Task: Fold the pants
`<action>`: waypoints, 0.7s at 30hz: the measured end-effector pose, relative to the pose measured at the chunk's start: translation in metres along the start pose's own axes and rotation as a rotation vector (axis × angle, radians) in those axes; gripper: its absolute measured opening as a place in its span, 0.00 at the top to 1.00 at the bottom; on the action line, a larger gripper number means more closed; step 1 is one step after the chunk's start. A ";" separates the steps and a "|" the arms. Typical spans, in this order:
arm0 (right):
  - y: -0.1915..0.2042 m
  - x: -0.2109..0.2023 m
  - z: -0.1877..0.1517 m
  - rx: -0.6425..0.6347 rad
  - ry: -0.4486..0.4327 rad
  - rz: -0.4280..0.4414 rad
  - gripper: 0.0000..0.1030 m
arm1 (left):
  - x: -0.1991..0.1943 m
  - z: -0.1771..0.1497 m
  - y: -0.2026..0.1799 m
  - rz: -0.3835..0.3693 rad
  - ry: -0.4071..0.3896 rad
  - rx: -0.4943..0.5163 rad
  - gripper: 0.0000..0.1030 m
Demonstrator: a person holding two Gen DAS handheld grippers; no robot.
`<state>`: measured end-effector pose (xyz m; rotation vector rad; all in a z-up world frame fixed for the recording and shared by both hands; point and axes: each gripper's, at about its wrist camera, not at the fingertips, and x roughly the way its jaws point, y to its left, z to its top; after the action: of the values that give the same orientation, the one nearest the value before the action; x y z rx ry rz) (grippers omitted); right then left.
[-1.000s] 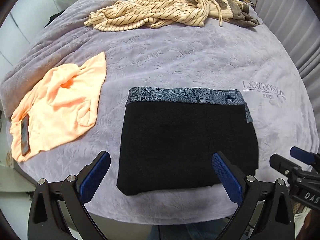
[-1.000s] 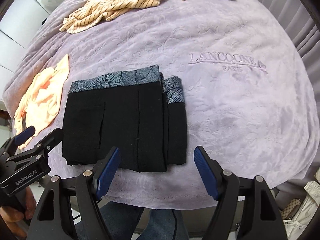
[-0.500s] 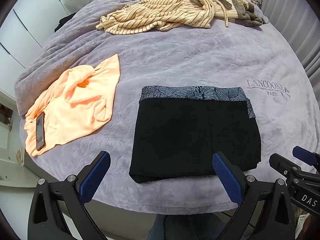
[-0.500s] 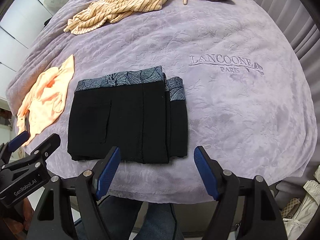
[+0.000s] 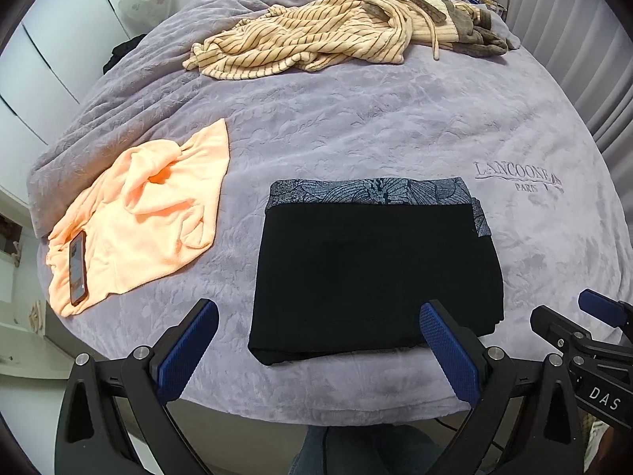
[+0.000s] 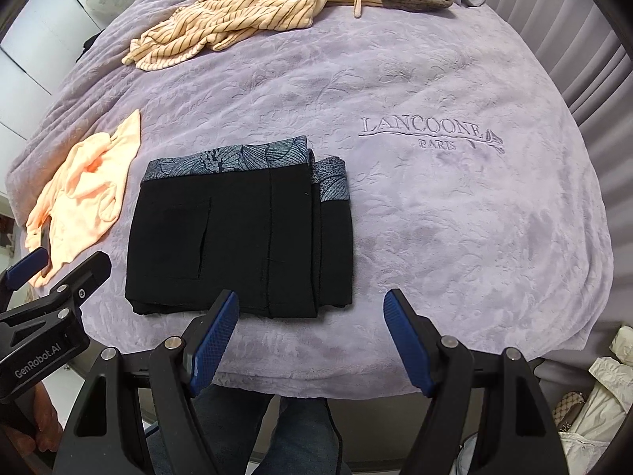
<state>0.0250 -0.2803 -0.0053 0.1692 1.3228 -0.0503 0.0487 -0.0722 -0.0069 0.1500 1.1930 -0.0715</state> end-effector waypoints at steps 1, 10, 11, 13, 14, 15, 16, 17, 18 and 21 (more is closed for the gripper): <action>0.000 0.000 0.000 -0.001 0.001 0.001 0.24 | 0.000 -0.001 0.000 0.000 0.003 0.001 0.01; 0.004 -0.002 -0.007 -0.005 0.001 0.015 0.24 | -0.003 -0.008 0.001 0.015 0.006 0.004 0.01; 0.004 -0.003 -0.007 -0.004 -0.002 0.017 0.24 | -0.003 -0.008 0.002 0.017 0.004 0.004 0.01; 0.004 -0.003 -0.007 -0.001 -0.004 0.018 0.24 | -0.005 -0.009 0.002 0.022 0.001 0.007 0.01; 0.004 -0.003 -0.007 -0.001 -0.005 0.020 0.24 | -0.006 -0.010 0.002 0.025 0.001 0.009 0.01; 0.004 -0.003 -0.007 0.000 -0.005 0.022 0.24 | -0.006 -0.010 0.003 0.029 0.001 0.013 0.01; 0.005 -0.004 -0.007 0.000 -0.006 0.027 0.24 | -0.006 -0.011 0.002 0.031 0.001 0.016 0.01; 0.005 -0.004 -0.008 0.000 -0.007 0.031 0.24 | -0.006 -0.012 0.002 0.032 0.001 0.018 0.01; 0.005 -0.004 -0.008 -0.001 -0.007 0.033 0.24 | -0.006 -0.012 0.002 0.033 0.002 0.020 0.01; 0.006 -0.004 -0.008 -0.005 -0.005 0.032 0.24 | -0.007 -0.013 0.002 0.034 -0.003 0.021 0.01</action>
<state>0.0169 -0.2736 -0.0031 0.1858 1.3148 -0.0200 0.0345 -0.0688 -0.0048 0.1883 1.1871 -0.0541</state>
